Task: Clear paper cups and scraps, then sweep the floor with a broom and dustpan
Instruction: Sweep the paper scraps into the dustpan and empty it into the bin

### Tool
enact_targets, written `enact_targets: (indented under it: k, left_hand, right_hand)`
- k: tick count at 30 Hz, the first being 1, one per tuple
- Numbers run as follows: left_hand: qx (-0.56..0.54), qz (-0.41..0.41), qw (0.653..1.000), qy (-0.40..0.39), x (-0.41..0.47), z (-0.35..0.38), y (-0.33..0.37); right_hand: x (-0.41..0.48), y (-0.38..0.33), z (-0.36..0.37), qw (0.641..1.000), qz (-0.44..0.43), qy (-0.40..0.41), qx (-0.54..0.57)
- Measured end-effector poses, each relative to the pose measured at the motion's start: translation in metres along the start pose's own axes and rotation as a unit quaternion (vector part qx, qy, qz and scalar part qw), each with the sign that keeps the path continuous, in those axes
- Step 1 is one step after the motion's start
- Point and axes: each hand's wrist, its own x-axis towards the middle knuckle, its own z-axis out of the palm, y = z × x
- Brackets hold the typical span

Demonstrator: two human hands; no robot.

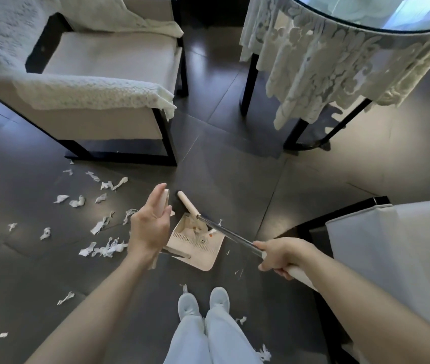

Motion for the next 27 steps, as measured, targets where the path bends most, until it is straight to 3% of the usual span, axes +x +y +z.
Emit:
enact_targets:
  k: [5,8,15,18,22,27]
  left_hand:
    - [-0.005,0.001,1.000,-0.017,-0.011,-0.005,0.003]
    - [-0.006,0.007,1.000,-0.026,-0.016,-0.011,0.001]
    - [-0.021,0.038,0.996,-0.077,-0.035,-0.040,-0.029]
    - [-0.096,0.038,0.986,-0.133,-0.046,-0.065,-0.057]
    - [-0.105,0.084,0.972,-0.194,-0.065,-0.103,-0.096]
    - [-0.050,0.135,0.960,-0.240,-0.089,-0.134,-0.126]
  right_hand:
    - [-0.024,0.035,0.006,0.978,0.027,-0.004,0.205]
    - [-0.039,0.043,0.011,0.962,0.035,0.022,0.270]
    - [-0.060,0.031,0.063,0.958,0.070,0.116,0.255]
    - [-0.063,0.018,0.110,0.953,0.091,0.130,0.258]
    - [-0.058,-0.007,0.185,0.938,0.130,0.124,0.295]
    - [-0.061,-0.042,0.254,0.974,0.154,0.116,0.116]
